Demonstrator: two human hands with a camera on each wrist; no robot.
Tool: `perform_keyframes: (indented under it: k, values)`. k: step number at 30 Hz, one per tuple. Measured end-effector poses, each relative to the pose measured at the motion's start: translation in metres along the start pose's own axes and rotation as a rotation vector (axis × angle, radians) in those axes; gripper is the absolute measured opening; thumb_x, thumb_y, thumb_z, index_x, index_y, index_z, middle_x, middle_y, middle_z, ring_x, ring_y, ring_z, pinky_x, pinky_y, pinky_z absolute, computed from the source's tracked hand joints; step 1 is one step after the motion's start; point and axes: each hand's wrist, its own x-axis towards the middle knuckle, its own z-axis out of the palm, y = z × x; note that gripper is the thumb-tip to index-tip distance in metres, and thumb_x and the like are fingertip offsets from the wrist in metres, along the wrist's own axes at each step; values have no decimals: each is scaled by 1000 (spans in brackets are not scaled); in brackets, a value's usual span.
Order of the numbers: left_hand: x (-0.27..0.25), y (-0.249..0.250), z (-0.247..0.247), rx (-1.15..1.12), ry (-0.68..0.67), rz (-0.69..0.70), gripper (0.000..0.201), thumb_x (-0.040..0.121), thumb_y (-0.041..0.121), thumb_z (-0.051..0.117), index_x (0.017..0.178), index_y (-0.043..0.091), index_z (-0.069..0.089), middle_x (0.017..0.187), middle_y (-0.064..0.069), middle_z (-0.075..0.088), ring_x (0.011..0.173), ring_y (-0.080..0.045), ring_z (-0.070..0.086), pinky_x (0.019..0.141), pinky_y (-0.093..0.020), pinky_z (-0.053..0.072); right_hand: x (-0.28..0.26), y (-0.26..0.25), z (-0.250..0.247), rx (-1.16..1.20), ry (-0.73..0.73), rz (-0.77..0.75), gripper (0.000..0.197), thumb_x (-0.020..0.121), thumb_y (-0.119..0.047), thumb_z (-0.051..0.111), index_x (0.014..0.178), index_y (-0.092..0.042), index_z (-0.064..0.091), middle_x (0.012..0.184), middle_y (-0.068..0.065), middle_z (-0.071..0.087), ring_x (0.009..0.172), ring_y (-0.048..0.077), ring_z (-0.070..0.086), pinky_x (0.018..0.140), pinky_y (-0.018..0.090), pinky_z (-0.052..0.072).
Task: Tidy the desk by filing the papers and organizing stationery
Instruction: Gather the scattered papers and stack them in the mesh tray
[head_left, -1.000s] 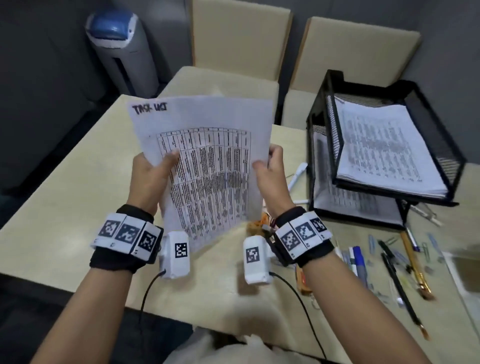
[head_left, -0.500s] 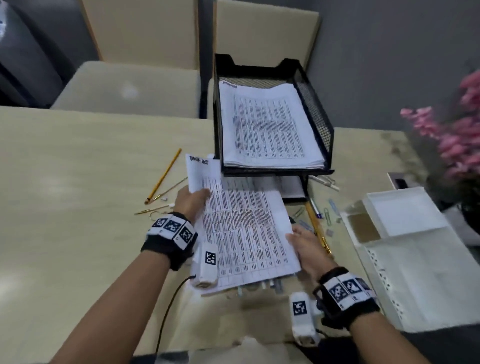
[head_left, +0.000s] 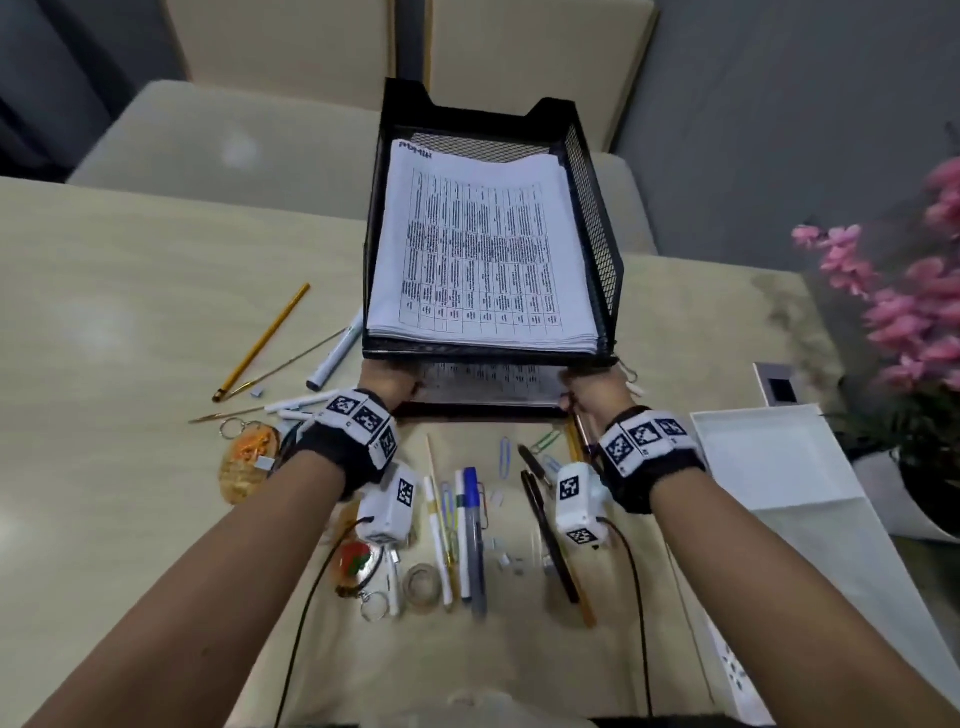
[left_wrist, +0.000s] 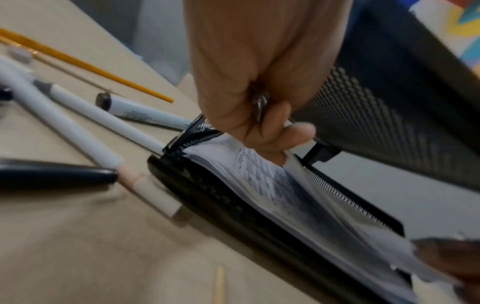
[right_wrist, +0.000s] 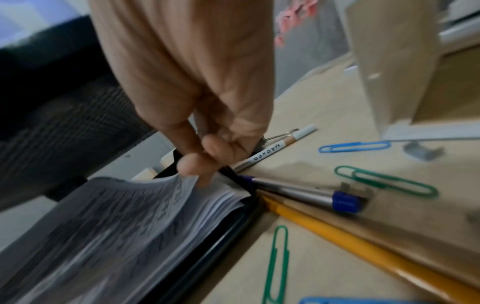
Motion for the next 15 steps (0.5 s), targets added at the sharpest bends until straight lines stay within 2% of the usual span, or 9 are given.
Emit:
perform_keyframes:
  k: [2, 4, 6, 7, 9, 10, 12, 14, 15]
  values:
    - [2, 4, 3, 101, 27, 30, 21, 96, 11, 40, 85, 4, 56, 92, -17, 60, 72, -27, 59, 69, -37, 52, 4, -1, 5, -36, 36, -3, 19, 85, 5, 49, 70, -6, 53, 28, -3, 52, 17, 3, 41, 24, 11, 29]
    - [7, 0, 4, 216, 72, 22, 24, 94, 15, 41, 96, -2, 58, 100, -19, 64, 81, -32, 63, 75, -39, 55, 5, -1, 11, -20, 23, -16, 9, 87, 6, 46, 84, -1, 52, 58, 14, 61, 21, 2, 46, 25, 12, 33]
    - [3, -6, 2, 285, 107, -72, 27, 88, 17, 51, 107, 0, 59, 112, -21, 64, 98, -37, 63, 85, -42, 54, 2, 4, 16, -116, -23, -46, 6, 89, 3, 46, 89, 0, 50, 87, 24, 58, 44, 10, 64, 38, 13, 46]
    - [-2, -8, 1, 351, 101, -92, 31, 86, 20, 57, 112, 3, 57, 117, -20, 61, 104, -37, 61, 88, -43, 53, 1, 9, 16, -188, -17, -77, 7, 87, 0, 48, 90, 0, 55, 93, 24, 60, 63, 18, 69, 52, 14, 52]
    - [-11, -12, -3, 561, 50, -69, 49, 84, 33, 63, 122, 6, 50, 124, -19, 56, 113, -37, 55, 93, -41, 49, -7, 15, 13, -253, 68, -162, 18, 79, -6, 56, 94, 2, 63, 93, 21, 63, 79, 25, 63, 76, 24, 55]
    - [-14, -14, -5, 633, 51, -37, 58, 83, 40, 63, 127, 8, 45, 126, -19, 55, 115, -36, 54, 92, -41, 47, -18, 16, 8, -263, 110, -204, 19, 78, -7, 59, 95, 2, 63, 91, 19, 62, 82, 23, 58, 80, 28, 51]
    - [-21, -17, -11, 693, 99, 41, 69, 82, 47, 61, 135, 11, 36, 127, -18, 55, 114, -36, 55, 89, -41, 46, -44, 23, -4, -305, 153, -240, 13, 81, -8, 62, 92, -2, 61, 90, 13, 59, 83, 19, 52, 76, 29, 42]
    - [-29, -19, -15, 703, 137, 101, 70, 83, 47, 59, 138, 11, 32, 125, -17, 57, 111, -36, 56, 84, -41, 46, -69, 37, -16, -368, 82, -189, 1, 81, -7, 60, 82, -7, 59, 88, 12, 61, 84, 25, 57, 74, 31, 44]
    - [-34, -20, -15, 679, 129, 118, 69, 84, 43, 58, 138, 11, 31, 123, -19, 58, 110, -38, 57, 83, -41, 47, -81, 49, -18, -414, 14, -147, 4, 80, -6, 60, 77, -8, 58, 86, 13, 63, 85, 28, 60, 75, 32, 46]
